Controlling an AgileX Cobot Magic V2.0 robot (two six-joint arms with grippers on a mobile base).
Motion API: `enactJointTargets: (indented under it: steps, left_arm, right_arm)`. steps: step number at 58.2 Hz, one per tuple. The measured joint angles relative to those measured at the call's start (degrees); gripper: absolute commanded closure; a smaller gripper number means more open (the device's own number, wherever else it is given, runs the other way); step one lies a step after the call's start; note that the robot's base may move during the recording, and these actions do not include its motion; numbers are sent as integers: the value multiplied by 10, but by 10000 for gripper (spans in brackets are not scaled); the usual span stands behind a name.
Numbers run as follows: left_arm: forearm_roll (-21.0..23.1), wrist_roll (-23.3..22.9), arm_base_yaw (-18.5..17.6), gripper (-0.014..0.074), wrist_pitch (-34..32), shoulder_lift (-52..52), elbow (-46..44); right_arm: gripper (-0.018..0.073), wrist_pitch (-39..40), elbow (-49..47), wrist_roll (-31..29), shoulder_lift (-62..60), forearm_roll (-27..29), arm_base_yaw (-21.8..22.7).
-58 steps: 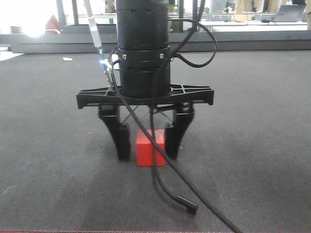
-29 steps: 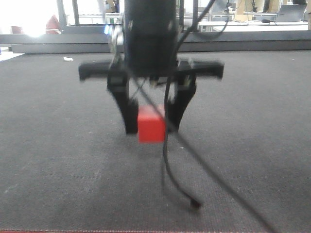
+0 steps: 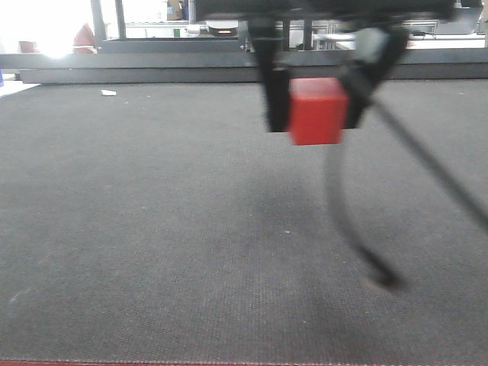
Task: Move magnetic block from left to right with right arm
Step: 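Lift the red cube with the right gripper and raise it away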
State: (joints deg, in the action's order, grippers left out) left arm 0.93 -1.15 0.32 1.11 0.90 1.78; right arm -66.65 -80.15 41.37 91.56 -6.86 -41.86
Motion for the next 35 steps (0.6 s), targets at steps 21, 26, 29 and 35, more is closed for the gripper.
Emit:
enactJointTargets:
  steps: [21,26,29,35]
  left_arm:
    - [0,0,0,713,0,0,0]
    - [0,0,0,713,0,0,0]
    - [0,0,0,713,0,0,0]
    - [0,0,0,713,0,0,0]
  right_arm:
    - [273,150,244,-136,-197,52,142]
    - [273,185,293,-213,-243,79,188]
    - [273,206,320,-260,-269,95,219]
    - [273,254,371,-352,-322,121,270]
